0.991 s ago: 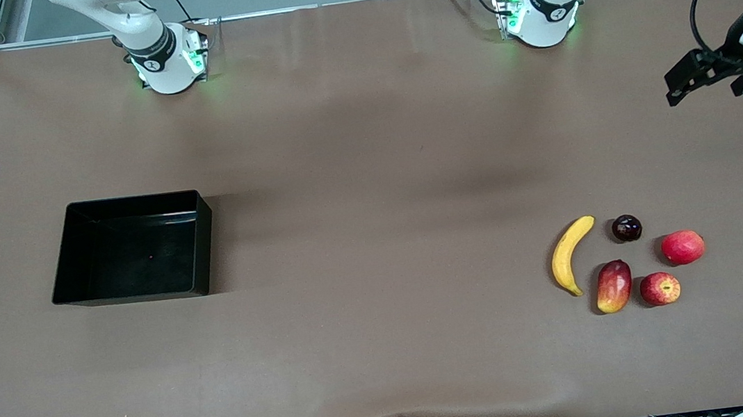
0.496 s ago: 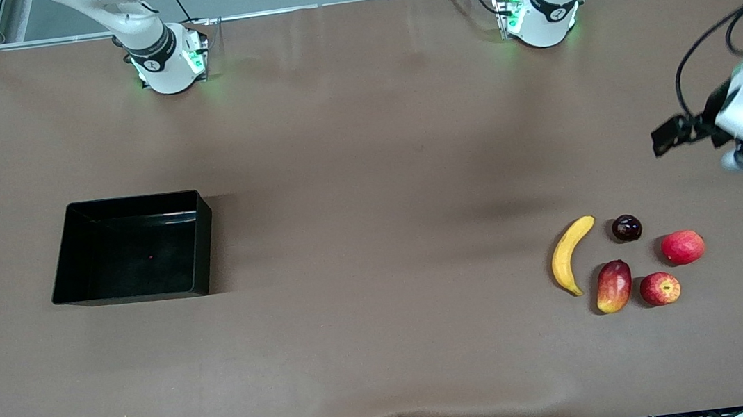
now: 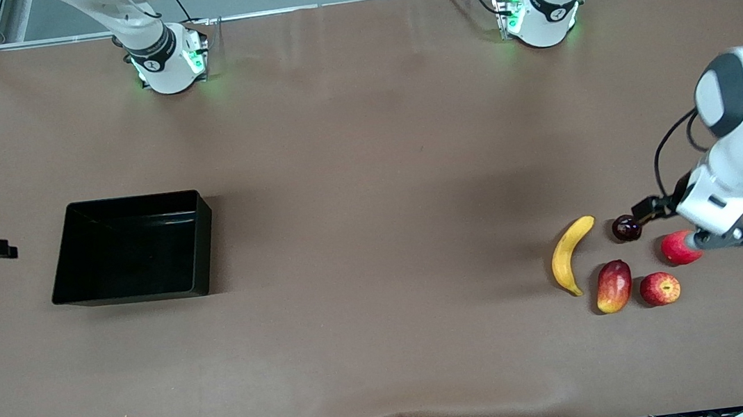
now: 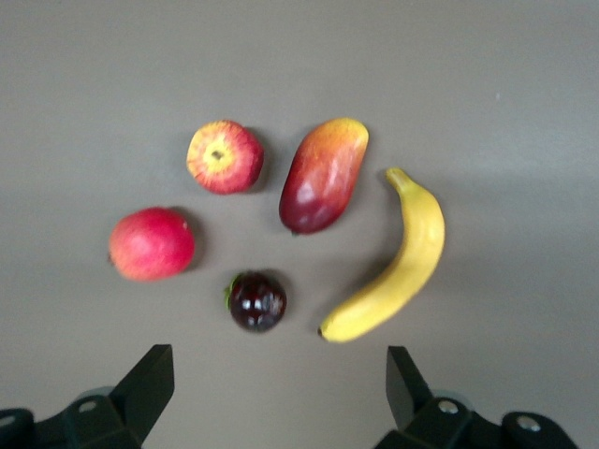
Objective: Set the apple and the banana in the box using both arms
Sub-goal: 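Lower the left gripper onto the apple while the right gripper reaches the box, then close the left gripper on the apple while the right gripper grips the box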
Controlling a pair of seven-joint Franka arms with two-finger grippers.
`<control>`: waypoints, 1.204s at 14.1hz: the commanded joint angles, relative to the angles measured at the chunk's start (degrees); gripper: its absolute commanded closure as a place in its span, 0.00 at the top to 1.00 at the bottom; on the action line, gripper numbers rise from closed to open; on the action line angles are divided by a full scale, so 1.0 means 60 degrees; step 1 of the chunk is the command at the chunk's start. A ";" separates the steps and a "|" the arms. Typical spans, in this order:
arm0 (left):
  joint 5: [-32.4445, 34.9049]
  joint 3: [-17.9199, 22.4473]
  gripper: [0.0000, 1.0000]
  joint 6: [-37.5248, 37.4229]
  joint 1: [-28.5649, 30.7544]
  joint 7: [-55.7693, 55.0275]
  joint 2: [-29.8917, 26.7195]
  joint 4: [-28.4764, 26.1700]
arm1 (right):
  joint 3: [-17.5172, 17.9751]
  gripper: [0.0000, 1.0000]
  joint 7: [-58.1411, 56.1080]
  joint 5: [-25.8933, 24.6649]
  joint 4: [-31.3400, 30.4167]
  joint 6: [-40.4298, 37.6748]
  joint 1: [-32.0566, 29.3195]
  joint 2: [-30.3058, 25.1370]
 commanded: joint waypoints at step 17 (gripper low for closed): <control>0.0367 0.0117 1.00 0.3676 0.1007 0.3714 0.4079 0.1991 | 0.0153 0.11 -0.0932 0.0188 -0.2952 0.3644 -0.0731 0.1108</control>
